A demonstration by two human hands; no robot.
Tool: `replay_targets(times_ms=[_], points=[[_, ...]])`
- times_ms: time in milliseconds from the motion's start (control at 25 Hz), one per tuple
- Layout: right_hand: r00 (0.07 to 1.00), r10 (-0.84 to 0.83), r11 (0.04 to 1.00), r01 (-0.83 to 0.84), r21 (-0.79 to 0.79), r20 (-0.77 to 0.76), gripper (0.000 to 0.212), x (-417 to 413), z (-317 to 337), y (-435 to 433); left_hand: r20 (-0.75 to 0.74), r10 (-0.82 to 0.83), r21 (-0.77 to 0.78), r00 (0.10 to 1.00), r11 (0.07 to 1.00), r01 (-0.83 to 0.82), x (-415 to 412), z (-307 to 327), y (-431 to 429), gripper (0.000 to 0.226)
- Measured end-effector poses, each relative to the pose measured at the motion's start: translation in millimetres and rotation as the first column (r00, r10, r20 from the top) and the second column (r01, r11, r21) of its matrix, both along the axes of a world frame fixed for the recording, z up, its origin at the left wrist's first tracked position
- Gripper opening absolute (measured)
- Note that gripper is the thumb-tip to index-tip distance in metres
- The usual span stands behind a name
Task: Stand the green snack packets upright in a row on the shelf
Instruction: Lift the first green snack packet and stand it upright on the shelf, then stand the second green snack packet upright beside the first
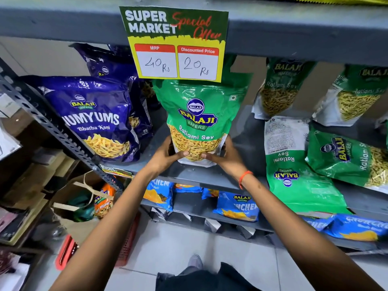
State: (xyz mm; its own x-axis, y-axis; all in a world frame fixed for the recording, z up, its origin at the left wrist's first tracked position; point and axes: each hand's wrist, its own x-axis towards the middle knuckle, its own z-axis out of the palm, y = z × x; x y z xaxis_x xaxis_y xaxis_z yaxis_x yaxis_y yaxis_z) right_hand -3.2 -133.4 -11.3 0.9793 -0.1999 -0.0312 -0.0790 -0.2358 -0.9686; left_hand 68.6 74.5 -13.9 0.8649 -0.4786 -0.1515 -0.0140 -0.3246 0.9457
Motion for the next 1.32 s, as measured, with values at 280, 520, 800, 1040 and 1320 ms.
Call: replay_targets(times_ms=[280,520,800,1040,1320], points=[[0.997,0.06,0.97,-0.071,-0.231,-0.051,0.072,-9.0,16.7,-26.6,0.512,0.105,0.181,0.853,0.957,-0.226,-38.4,6.2,-20.5,0.131],[0.983,-0.071,0.569,0.181,-0.802,0.172,0.054,-33.2,40.2,-130.8,0.921,-0.122,0.212,0.371,0.953,-0.214,-94.3,20.7,-109.6,0.103],[0.988,-0.014,0.303,-0.143,-0.942,-0.154,0.059,-74.8,29.4,-242.5,0.646,-0.394,0.492,0.654,0.87,0.038,-93.7,-5.8,-230.2,0.068],[0.95,-0.081,0.215,-0.278,-0.936,-0.3,0.044,-96.5,30.8,-281.0,0.474,-0.232,0.518,0.849,0.853,-0.057,-85.2,-18.6,-240.1,0.054],[0.973,-0.064,0.264,-0.199,-0.944,-0.223,0.039,-91.2,35.1,-287.5,0.222,0.05,0.288,0.974,0.951,-0.114,-88.6,25.9,-262.0,0.039]])
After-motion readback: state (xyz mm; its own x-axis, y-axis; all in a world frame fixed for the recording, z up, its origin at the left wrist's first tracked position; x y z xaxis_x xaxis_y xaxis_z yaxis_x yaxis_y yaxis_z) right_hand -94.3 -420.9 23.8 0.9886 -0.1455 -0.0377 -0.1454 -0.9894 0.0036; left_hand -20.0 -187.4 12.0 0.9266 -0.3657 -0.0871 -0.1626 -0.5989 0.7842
